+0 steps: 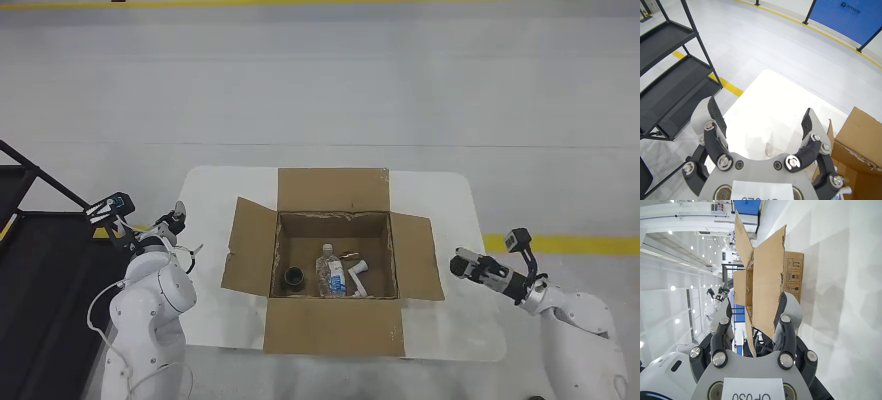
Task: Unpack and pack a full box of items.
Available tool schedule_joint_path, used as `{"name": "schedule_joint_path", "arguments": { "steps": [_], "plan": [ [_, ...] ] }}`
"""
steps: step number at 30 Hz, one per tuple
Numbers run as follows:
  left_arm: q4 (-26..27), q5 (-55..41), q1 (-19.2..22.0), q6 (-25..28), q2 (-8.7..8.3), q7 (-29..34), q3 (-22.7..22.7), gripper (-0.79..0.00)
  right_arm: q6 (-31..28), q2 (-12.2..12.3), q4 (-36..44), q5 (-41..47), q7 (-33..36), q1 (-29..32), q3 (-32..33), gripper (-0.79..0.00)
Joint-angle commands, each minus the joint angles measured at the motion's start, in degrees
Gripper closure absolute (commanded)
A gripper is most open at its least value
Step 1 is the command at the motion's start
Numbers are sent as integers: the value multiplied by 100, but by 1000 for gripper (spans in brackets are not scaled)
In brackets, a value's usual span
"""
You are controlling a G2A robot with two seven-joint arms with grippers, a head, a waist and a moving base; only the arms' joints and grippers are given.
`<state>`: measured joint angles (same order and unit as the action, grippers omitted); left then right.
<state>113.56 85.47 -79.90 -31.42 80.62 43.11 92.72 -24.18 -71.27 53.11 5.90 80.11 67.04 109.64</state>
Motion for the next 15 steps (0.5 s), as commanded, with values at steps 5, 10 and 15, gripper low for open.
{"name": "schedule_joint_path", "arguments": {
  "steps": [5, 10, 15],
  "plan": [
    [0, 0, 0, 0, 0, 0, 0, -785, -186, 24, -441, -58, -187, -246, -612, -382],
    [0, 0, 0, 0, 0, 0, 0, -785, -299, 84, -760, -138, -301, -424, -1007, -345],
    [0, 0, 0, 0, 0, 0, 0, -785, -450, 212, -826, -113, -451, -401, -1057, -409]
  ]
}}
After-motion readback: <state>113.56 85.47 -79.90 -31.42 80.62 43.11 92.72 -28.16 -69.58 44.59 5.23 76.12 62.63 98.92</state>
